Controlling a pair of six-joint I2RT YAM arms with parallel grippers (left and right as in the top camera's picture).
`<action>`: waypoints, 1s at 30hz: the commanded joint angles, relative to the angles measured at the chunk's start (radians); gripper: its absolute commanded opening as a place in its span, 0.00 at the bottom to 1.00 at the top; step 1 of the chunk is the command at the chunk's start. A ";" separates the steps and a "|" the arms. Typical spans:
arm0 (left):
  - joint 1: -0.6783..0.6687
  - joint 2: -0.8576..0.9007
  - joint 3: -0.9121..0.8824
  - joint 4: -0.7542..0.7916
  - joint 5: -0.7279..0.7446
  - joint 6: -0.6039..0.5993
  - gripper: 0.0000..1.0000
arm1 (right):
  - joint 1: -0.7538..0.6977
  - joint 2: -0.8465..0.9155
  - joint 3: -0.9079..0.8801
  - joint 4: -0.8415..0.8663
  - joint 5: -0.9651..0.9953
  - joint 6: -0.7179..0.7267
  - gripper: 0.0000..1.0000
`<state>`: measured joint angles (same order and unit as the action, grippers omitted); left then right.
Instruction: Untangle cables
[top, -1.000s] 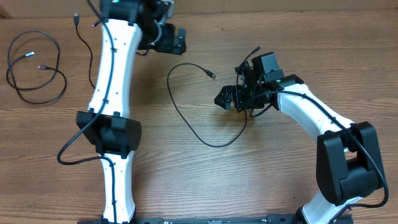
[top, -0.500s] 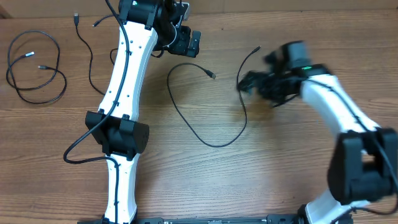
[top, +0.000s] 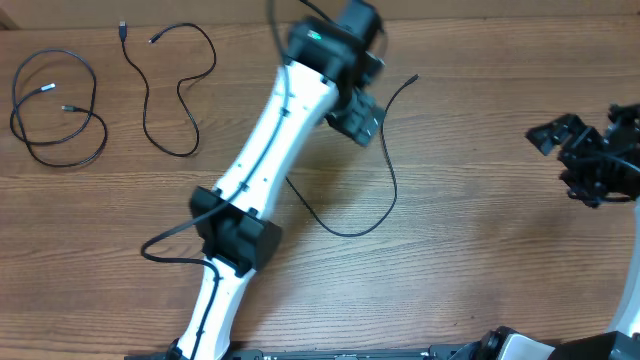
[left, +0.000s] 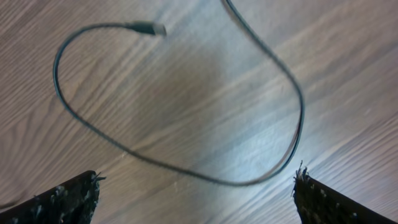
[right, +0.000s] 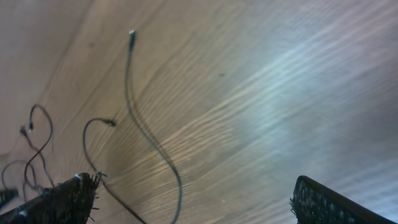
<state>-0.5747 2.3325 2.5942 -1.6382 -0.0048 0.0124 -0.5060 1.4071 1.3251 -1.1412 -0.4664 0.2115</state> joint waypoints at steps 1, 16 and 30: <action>-0.044 -0.010 -0.007 -0.012 -0.140 0.028 1.00 | -0.044 -0.005 0.018 -0.017 -0.002 -0.039 1.00; -0.062 -0.449 -0.030 -0.025 -0.133 -0.034 1.00 | -0.051 -0.011 0.018 -0.066 -0.005 -0.087 1.00; -0.087 -0.450 -1.016 0.628 -0.194 -0.173 1.00 | -0.051 -0.072 0.018 -0.058 0.006 -0.116 1.00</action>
<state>-0.6662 1.9419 1.6646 -1.0554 -0.2165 -0.1150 -0.5560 1.3525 1.3251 -1.2037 -0.4641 0.1081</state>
